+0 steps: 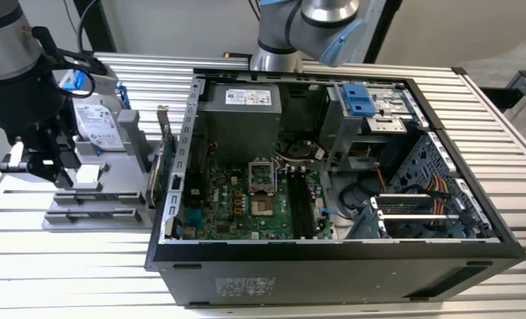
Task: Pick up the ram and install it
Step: 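Pick up the ram and move it above insertion slot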
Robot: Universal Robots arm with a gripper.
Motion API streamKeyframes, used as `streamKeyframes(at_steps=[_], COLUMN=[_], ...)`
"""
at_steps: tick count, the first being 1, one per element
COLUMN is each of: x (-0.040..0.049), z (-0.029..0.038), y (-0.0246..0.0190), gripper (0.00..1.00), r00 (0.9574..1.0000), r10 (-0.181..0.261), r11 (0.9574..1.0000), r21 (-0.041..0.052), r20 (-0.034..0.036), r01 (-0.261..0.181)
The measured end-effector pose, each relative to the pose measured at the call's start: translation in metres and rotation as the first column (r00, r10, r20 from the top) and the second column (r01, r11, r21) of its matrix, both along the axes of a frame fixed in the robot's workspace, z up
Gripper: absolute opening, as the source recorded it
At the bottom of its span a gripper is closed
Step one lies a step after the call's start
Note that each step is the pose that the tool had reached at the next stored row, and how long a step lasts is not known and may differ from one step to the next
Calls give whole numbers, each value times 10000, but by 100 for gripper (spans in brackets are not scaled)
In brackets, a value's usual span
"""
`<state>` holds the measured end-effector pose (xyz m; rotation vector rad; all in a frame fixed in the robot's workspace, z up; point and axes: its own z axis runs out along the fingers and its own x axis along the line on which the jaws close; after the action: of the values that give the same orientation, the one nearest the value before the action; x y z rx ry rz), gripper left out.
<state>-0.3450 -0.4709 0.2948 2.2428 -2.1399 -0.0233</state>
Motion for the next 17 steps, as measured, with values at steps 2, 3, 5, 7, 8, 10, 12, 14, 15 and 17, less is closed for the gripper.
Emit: streamKeyframes(at_steps=[2, 3, 5, 7, 8, 10, 12, 14, 15, 17], x=[0, 0, -1, -1, 0, -1, 0, 0, 0, 0], z=[-17, -25, -40, -52, -58, -70, -82, -95, -101, -115], y=[0, 0, -1, -2, -3, -5, -7, -11, -14, -22], gripper=[0, 0, 0, 0, 0, 0, 0, 0, 0, 0], r00=[10000, 10000, 10000, 10000, 10000, 10000, 10000, 10000, 10000, 10000], r10=[5, 8, 14, 22, 29, 47, 67, 83, 87, 91], r11=[10000, 10000, 10000, 10000, 10000, 10000, 10000, 10000, 10000, 9999], r21=[-4, -5, -7, -8, -8, -10, -12, -18, -24, -44], r20=[0, -1, 0, 0, 0, 0, 0, 0, -1, -1], r01=[-5, -8, -14, -22, -29, -47, -67, -83, -87, -91])
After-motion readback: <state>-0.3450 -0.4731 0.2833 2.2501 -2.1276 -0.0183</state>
